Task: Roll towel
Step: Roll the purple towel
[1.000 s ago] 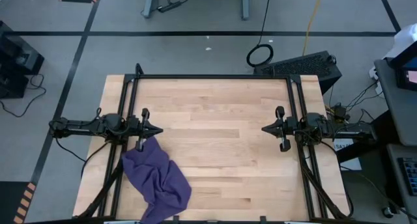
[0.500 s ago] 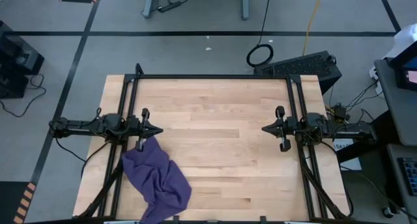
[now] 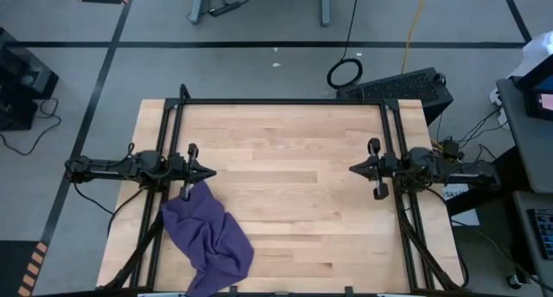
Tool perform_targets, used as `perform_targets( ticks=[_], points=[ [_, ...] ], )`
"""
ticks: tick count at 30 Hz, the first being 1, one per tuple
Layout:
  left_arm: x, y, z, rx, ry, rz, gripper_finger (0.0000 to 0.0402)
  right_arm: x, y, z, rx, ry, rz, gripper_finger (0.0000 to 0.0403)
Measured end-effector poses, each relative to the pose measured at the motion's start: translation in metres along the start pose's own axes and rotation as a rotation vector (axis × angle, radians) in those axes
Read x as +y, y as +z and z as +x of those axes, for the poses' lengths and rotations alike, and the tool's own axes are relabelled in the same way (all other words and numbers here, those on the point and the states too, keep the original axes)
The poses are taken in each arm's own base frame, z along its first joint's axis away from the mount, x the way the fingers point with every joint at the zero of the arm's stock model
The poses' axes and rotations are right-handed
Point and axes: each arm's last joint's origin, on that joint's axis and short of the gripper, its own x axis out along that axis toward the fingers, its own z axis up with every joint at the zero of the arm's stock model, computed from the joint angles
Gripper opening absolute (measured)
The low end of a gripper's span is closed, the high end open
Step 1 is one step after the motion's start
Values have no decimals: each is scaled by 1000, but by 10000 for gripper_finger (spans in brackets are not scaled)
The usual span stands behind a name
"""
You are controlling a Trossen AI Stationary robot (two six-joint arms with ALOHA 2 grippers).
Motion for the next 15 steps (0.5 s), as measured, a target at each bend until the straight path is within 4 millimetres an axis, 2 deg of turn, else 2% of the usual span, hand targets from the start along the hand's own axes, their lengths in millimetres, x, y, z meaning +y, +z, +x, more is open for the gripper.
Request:
perform_targets(
  ticks=[7, 15],
  points=[
    [0, 0, 0, -4, 16, 2, 18, -1, 30, 0, 74, -64, 49, 0],
    [1, 0, 0, -4, 19, 1, 18, 0, 80, 8, 91, -65, 91, 0]
  ],
)
